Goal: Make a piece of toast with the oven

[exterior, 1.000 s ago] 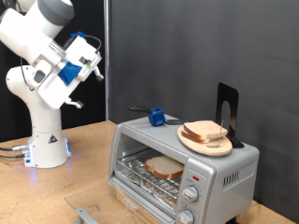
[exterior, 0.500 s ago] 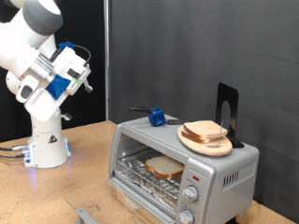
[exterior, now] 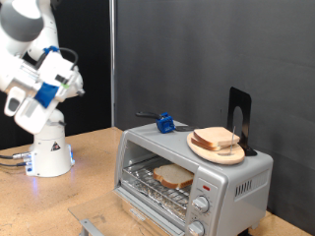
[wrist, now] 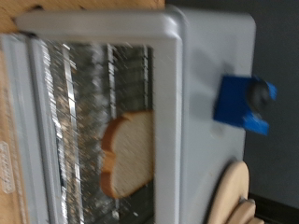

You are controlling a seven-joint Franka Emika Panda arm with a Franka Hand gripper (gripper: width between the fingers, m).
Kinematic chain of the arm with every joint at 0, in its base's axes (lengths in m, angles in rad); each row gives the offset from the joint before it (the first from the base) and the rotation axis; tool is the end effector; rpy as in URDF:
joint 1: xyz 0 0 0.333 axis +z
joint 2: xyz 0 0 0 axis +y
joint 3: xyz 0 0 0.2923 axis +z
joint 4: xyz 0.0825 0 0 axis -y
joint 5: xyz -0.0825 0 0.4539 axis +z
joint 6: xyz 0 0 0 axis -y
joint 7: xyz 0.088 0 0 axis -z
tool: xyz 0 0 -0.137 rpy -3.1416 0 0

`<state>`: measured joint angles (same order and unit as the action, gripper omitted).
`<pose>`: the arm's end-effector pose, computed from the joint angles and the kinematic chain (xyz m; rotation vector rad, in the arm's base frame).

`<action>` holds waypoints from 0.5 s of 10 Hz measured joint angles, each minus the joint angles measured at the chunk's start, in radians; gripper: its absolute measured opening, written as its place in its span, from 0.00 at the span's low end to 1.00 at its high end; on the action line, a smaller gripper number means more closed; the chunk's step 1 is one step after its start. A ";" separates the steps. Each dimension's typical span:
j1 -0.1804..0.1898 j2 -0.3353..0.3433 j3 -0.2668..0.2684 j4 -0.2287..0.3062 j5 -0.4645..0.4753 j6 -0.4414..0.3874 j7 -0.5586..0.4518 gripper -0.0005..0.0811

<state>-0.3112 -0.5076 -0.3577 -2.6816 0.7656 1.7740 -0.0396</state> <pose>0.3711 -0.1625 0.3088 -1.9613 0.9369 0.1493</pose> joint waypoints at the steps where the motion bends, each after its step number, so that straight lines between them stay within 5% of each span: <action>1: -0.011 0.025 -0.035 0.003 -0.023 -0.006 -0.035 1.00; 5: -0.019 0.188 -0.127 0.066 0.028 0.059 -0.194 1.00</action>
<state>-0.3301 -0.3192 -0.4844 -2.6154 0.7937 1.8330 -0.2335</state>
